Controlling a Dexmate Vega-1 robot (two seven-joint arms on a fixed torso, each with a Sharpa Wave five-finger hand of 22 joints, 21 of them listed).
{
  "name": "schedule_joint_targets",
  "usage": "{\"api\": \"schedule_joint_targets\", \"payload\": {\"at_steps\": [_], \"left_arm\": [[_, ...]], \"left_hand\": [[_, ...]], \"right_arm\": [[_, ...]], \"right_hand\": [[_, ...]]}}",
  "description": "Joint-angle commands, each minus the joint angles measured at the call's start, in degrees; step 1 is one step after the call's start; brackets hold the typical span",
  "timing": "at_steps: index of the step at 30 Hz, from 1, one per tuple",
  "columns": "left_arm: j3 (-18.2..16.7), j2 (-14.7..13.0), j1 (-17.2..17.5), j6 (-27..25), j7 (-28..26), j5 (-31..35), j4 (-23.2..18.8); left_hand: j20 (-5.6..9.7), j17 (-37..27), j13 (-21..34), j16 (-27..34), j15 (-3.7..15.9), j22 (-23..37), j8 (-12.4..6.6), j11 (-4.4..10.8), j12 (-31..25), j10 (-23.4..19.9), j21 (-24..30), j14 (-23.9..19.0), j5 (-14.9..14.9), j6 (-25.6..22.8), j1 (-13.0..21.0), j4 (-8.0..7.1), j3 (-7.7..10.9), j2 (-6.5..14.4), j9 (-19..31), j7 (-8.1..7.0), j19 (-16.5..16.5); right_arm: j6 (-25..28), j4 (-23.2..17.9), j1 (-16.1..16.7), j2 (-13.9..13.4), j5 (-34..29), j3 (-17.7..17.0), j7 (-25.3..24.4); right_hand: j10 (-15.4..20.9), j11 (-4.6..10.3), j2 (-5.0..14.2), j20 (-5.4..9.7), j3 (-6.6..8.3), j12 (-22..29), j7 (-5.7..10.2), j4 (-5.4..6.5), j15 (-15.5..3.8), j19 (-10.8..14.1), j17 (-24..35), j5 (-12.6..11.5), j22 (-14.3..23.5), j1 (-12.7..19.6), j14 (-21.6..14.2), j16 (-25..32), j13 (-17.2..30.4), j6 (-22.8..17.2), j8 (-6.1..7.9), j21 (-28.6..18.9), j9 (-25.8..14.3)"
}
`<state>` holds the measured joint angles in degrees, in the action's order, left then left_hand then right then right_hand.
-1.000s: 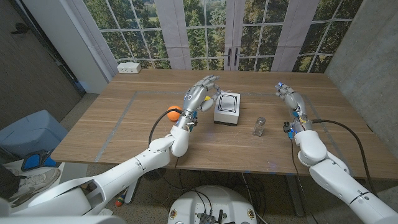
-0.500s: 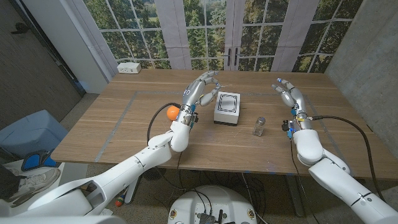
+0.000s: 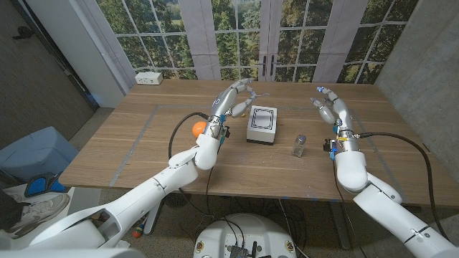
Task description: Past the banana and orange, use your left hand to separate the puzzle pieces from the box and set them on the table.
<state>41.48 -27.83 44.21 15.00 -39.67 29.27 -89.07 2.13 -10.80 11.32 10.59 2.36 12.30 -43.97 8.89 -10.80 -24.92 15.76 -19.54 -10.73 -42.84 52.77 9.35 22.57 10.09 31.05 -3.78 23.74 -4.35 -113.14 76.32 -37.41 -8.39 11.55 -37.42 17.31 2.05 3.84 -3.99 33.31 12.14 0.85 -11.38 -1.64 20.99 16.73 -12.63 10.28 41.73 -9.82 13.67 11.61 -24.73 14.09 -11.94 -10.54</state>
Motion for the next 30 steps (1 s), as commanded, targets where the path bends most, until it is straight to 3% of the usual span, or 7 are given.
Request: {"api": "schedule_joint_targets", "payload": {"at_steps": [1,7,14,30], "left_arm": [[-2.0,-0.4,0.8,-0.6,7.9,-3.9,-3.7],[-2.4,-0.7,0.7,-0.6,10.1,-4.2,-4.5],[-2.5,-1.2,0.3,-0.6,12.0,-3.6,-5.0],[-2.7,-1.5,-0.8,1.1,15.8,-4.8,-4.6]], "left_hand": [[-0.15,-0.1,0.3,-0.1,7.67,0.2,-0.62,-0.02,0.1,0.8,0.2,0.7,0.1,0.2,-0.7,-2.33,3.11,0.2,1.1,-0.26,-0.3],[-0.57,-0.1,0.3,-0.2,6.89,0.2,-1.48,-1.35,0.3,1.9,0.1,1.3,0.2,0.3,-1.2,-2.23,3.48,0.0,2.1,-0.64,-0.9],[-0.8,0.0,0.3,-0.2,6.61,0.2,-2.08,-1.75,0.4,2.7,0.1,1.7,0.2,0.3,-1.6,-2.12,3.72,-0.2,2.8,-0.97,-1.3],[-1.15,0.0,0.2,-0.3,5.91,0.2,-2.54,-2.34,0.4,4.0,0.1,2.9,0.3,0.2,-2.3,-1.86,4.16,-0.4,2.9,-1.22,-1.9]], "right_arm": [[5.6,-3.4,1.2,0.2,-9.4,0.9,-3.9],[7.9,-4.2,1.2,0.0,-12.4,1.7,-4.4],[10.6,-5.3,0.6,-0.5,-15.2,2.9,-3.9],[13.6,-5.6,-2.3,-1.8,-19.0,6.2,-2.3]], "right_hand": [[1.5,0.34,-0.6,0.15,0.37,0.5,0.35,0.13,-0.81,0.9,0.3,0.4,0.2,2.3,-0.5,0.7,0.4,-2.0,0.69,-0.4,-0.4],[2.7,1.33,-1.58,0.47,-0.04,1.0,0.94,0.36,-2.05,1.4,0.5,1.1,0.2,5.1,-1.7,1.5,0.6,-4.9,1.38,-0.6,-0.4],[3.2,1.9,-2.16,0.81,-0.38,1.1,2.11,0.46,-2.55,1.9,0.8,1.6,0.3,6.8,-1.8,1.8,0.9,-6.3,1.61,-0.7,-0.5],[3.1,2.46,-2.71,1.07,-0.89,1.0,2.73,0.63,-2.84,2.0,1.2,2.2,0.3,9.2,-1.3,2.0,1.2,-8.7,2.12,-0.7,-0.5]]}}
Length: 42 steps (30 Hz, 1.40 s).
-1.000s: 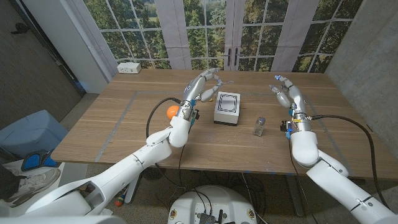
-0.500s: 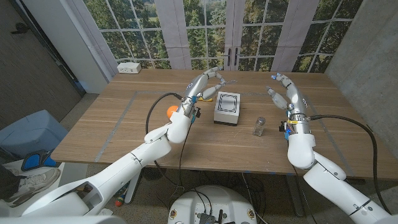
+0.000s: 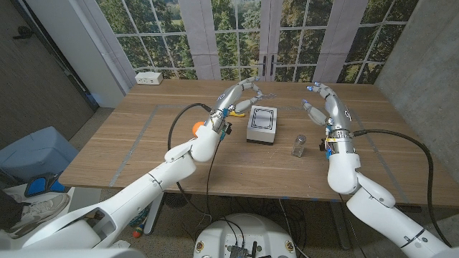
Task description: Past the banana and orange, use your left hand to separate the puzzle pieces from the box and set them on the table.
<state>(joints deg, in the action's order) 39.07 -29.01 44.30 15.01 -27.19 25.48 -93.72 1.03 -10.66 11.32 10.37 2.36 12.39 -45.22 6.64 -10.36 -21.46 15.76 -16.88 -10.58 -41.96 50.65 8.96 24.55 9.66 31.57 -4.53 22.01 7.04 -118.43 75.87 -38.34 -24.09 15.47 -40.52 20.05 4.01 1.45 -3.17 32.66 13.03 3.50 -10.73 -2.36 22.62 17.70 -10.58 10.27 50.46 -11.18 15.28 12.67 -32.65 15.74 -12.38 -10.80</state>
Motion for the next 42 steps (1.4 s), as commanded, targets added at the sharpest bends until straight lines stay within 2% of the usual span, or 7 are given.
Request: {"api": "schedule_joint_targets", "payload": {"at_steps": [1,4,23,31,36,42], "left_arm": [[-0.3,-0.4,-1.0,1.2,3.8,-1.3,0.0],[-0.4,-0.4,-1.2,1.3,4.0,-1.0,0.1],[-0.6,-0.6,-2.9,1.6,8.8,-3.5,0.8],[-0.4,-1.0,-3.8,2.5,10.5,-3.7,0.9],[-0.3,-1.2,-4.2,2.5,11.5,-3.6,0.6],[-0.3,-1.4,-4.5,2.5,12.3,-3.5,0.6]], "left_hand": [[-0.07,-0.1,0.2,-0.1,5.92,0.1,-1.29,-0.1,0.0,0.6,0.1,0.3,0.1,-0.7,-0.2,-1.43,2.19,0.0,2.4,-0.4,-0.3],[-0.11,-0.1,0.2,-0.1,5.81,0.1,-1.29,-0.26,0.0,0.9,0.0,0.5,0.1,-0.8,-0.3,-1.38,2.25,-0.1,2.3,-0.36,-0.4],[-0.36,-0.2,0.1,-0.1,5.48,0.1,-1.38,-0.52,-0.1,1.9,0.0,2.2,0.2,-0.9,-0.7,-0.96,2.0,0.0,1.9,-0.67,-1.1],[-0.5,-0.2,0.1,0.1,5.17,0.1,-1.43,-1.03,-0.1,2.7,0.0,2.7,0.3,-0.9,-0.8,-0.78,1.84,0.1,1.7,-0.8,-1.3],[-0.67,-0.2,0.1,0.1,4.59,0.1,-1.41,-2.03,0.1,3.6,0.0,3.2,0.3,-1.0,-0.9,-0.69,1.72,0.1,1.6,-1.25,-1.7],[-0.93,-0.2,0.1,0.0,3.99,0.1,-1.4,-2.53,0.0,4.1,-0.1,4.0,0.3,-1.1,-1.0,-0.57,1.56,0.1,1.3,-1.47,-1.9]], "right_arm": [[1.7,0.0,-2.1,-0.9,-3.5,2.5,0.4],[2.0,-0.2,-2.5,-1.3,-4.5,3.1,0.6],[2.3,-0.4,-5.3,-2.3,-7.0,6.0,2.4],[2.7,-0.1,-6.3,-2.2,-7.5,7.0,3.3],[3.0,-0.1,-6.8,-2.3,-7.6,7.6,4.0],[3.1,-0.1,-7.2,-2.5,-7.9,8.1,4.3]], "right_hand": [[0.4,0.51,-0.37,0.29,-0.32,0.2,0.05,0.02,-2.05,0.4,0.3,0.2,0.3,0.7,0.1,0.5,0.2,-1.2,0.58,-0.3,-0.3],[0.9,0.54,-0.5,0.39,-0.58,0.3,0.14,0.13,-2.43,0.9,0.5,0.3,0.3,1.4,-0.5,0.9,0.3,-2.6,0.92,-0.4,-0.3],[1.8,0.89,-0.7,0.52,-1.36,0.6,0.37,0.45,-2.63,1.3,1.0,0.5,0.4,2.7,-0.8,1.5,0.5,-4.6,1.23,-0.5,-0.4],[2.1,1.12,-0.65,0.55,-1.63,0.6,0.36,0.58,-2.66,1.4,1.2,0.5,0.4,3.0,-0.9,1.7,0.5,-5.0,1.22,-0.6,-0.4],[2.2,1.2,-0.57,0.65,-1.84,0.7,0.62,0.67,-2.89,1.4,1.3,0.5,0.4,3.2,-0.9,1.8,0.6,-5.4,1.23,-0.5,-0.4],[2.2,1.17,-0.47,0.69,-1.98,0.6,0.57,0.72,-2.9,1.4,1.5,0.5,0.4,3.4,-0.8,1.9,0.7,-5.8,1.28,-0.5,-0.4]]}}
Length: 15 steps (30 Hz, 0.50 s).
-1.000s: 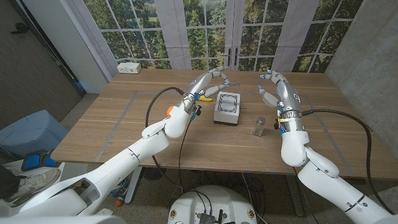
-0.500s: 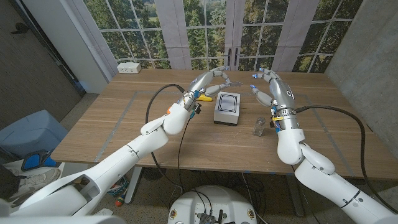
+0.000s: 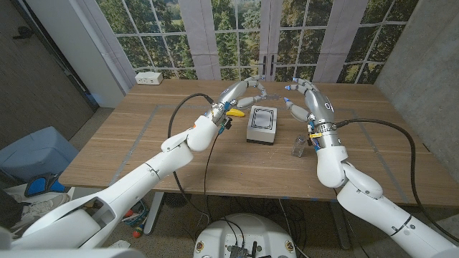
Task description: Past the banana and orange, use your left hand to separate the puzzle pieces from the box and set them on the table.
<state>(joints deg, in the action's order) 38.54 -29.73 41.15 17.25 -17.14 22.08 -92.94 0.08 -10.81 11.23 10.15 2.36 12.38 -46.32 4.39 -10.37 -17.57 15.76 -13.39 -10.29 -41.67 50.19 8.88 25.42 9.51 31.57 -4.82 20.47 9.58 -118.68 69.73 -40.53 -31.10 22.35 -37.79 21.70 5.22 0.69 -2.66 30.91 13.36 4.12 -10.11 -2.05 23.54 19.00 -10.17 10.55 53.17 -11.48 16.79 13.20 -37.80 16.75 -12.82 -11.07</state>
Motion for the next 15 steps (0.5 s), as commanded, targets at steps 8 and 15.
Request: {"api": "schedule_joint_targets", "payload": {"at_steps": [8,15], "left_arm": [[0.2,-0.7,-1.6,0.4,3.9,-1.2,-0.3],[0.2,-0.8,-1.6,0.4,4.5,-1.6,-0.5]], "left_hand": [[-0.18,-0.1,0.1,0.4,3.89,0.1,-0.21,-0.41,-0.1,0.6,0.0,0.7,0.1,-1.4,-0.6,-0.38,0.53,0.2,1.1,-1.28,-0.5],[-0.24,0.0,0.1,0.5,3.73,0.1,-0.19,-0.53,-0.2,0.7,0.0,0.8,0.0,-1.6,-0.6,-0.23,0.43,0.3,0.8,-1.24,-0.6]], "right_arm": [[0.7,0.1,-1.5,-0.6,-1.2,1.7,2.3],[0.8,0.2,-1.9,-0.6,-1.5,2.1,2.4]], "right_hand": [[0.7,0.02,0.43,0.3,-0.54,0.3,0.36,0.13,-3.35,0.6,0.4,0.1,0.1,1.2,-0.3,0.5,0.2,-2.0,0.55,-0.1,-0.2],[0.8,0.3,0.53,0.5,-0.75,0.3,0.71,0.09,-3.51,0.6,0.6,0.0,0.1,1.7,-0.3,0.7,0.3,-3.1,0.81,-0.1,-0.2]]}}
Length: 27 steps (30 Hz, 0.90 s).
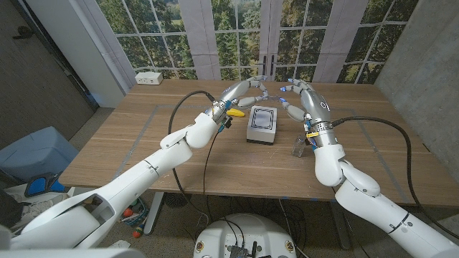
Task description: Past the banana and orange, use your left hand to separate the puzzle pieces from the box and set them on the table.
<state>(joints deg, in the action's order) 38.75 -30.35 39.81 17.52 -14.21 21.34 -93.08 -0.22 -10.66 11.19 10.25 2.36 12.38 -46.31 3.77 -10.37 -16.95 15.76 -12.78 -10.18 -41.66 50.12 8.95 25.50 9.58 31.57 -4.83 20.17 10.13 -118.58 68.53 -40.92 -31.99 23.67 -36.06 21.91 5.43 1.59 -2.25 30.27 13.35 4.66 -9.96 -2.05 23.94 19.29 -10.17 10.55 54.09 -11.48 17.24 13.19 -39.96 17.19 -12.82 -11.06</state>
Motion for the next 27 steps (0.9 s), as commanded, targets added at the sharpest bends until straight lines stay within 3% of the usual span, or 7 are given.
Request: {"api": "schedule_joint_targets", "payload": {"at_steps": [1,13,20,27], "left_arm": [[-0.1,-0.2,-0.2,0.2,1.7,-1.0,-0.4],[-0.4,-0.5,0.3,0.9,2.5,-1.8,-1.2],[-0.6,-0.7,0.8,1.4,2.4,-1.6,-1.6],[-0.8,-0.7,1.0,1.6,2.5,-1.5,-1.9]], "left_hand": [[0.06,-0.2,0.1,0.4,3.72,0.1,-0.21,0.09,-0.2,0.1,0.0,0.2,-0.1,-1.6,-0.6,-0.3,0.34,0.2,0.8,-1.23,-0.4],[-0.01,-0.1,0.1,0.6,3.78,0.1,-0.26,0.22,-0.5,0.0,0.1,0.1,-0.1,-1.8,-0.6,-0.11,0.2,0.1,0.5,-1.2,-0.3],[0.03,-0.1,0.1,0.7,3.77,0.1,-0.23,0.27,-0.6,-0.1,0.2,0.1,-0.1,-1.8,-0.5,-0.02,0.15,0.2,0.4,-1.09,-0.3],[0.04,-0.1,0.1,0.7,3.79,0.1,-0.32,0.41,-0.7,-0.1,0.3,0.2,-0.1,-1.8,-0.4,0.07,0.14,0.2,0.4,-1.06,-0.3]], "right_arm": [[0.3,0.1,-0.8,-0.2,-0.7,0.9,0.7],[0.2,0.6,-1.0,0.1,-0.4,1.0,0.4],[0.5,1.2,-1.1,0.6,-1.5,1.3,-1.2],[0.1,1.6,-0.9,0.8,-1.4,1.2,-2.4]], "right_hand": [[0.7,0.16,-0.33,0.14,-0.15,0.4,0.18,-0.07,-3.56,0.2,0.3,0.0,0.1,0.9,-0.3,0.3,0.3,-1.3,0.46,-0.1,-0.2],[1.5,1.16,1.05,1.15,-0.36,0.5,0.93,0.15,-4.48,0.3,0.9,-0.2,0.1,2.4,-0.3,0.8,0.5,-4.2,1.16,-0.1,-0.3],[3.8,1.98,2.95,2.08,-1.79,1.2,0.61,0.45,-5.84,1.0,2.0,-0.4,0.2,3.7,-0.9,2.2,0.8,-11.9,3.88,-0.4,-0.8],[6.6,3.2,3.5,2.44,-3.33,2.1,-0.31,0.53,-6.66,1.5,2.9,-0.4,0.3,4.1,-1.8,3.5,1.3,-16.2,6.08,-0.7,-1.6]]}}
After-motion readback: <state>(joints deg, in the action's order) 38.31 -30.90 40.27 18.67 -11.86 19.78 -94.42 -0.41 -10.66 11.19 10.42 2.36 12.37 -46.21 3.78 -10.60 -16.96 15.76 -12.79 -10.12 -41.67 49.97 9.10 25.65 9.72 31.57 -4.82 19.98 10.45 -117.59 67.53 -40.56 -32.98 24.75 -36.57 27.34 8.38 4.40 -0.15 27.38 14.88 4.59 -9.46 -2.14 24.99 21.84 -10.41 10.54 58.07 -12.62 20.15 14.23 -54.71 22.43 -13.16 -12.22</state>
